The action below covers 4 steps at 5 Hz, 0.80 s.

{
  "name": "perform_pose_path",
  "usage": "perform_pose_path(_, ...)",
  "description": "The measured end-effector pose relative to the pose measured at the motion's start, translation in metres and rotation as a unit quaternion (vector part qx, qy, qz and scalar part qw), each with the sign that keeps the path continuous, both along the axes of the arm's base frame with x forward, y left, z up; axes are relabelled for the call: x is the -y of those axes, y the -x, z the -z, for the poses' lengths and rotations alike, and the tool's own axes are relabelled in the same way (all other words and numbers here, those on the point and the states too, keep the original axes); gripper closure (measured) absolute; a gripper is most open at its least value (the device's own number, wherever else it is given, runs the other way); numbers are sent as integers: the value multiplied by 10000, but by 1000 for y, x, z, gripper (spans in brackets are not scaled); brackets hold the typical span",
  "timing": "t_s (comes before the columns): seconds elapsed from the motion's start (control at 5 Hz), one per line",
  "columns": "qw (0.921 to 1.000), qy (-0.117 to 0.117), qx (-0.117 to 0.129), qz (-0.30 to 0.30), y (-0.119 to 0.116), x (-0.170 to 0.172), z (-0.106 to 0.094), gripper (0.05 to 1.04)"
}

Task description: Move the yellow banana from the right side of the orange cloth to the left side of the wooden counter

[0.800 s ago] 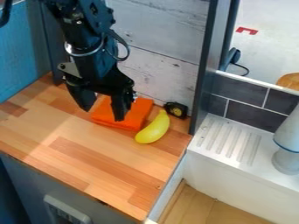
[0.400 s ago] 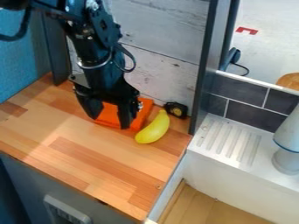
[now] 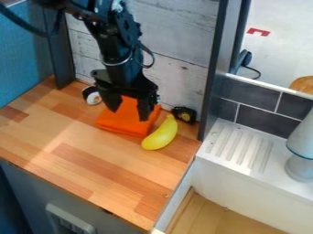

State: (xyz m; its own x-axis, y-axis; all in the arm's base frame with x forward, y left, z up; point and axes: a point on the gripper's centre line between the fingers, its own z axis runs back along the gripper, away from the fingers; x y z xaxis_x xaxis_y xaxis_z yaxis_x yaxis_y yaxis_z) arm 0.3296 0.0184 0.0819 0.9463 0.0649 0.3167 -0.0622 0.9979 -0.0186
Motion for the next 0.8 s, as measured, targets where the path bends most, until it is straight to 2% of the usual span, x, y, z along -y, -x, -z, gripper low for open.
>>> perform_pose_path(0.2, 9997, -79, 100, 227, -22, -1, 8, 83)
perform_pose_path(0.4, 9994, -96, 16, 318, -40, -2, 22, 83)
perform_pose_path(0.6, 9993, -55, -127, 338, -53, 3, 37, 83)
perform_pose_path(0.8, 9982, -8, -342, 499, -68, 26, 59, 83)
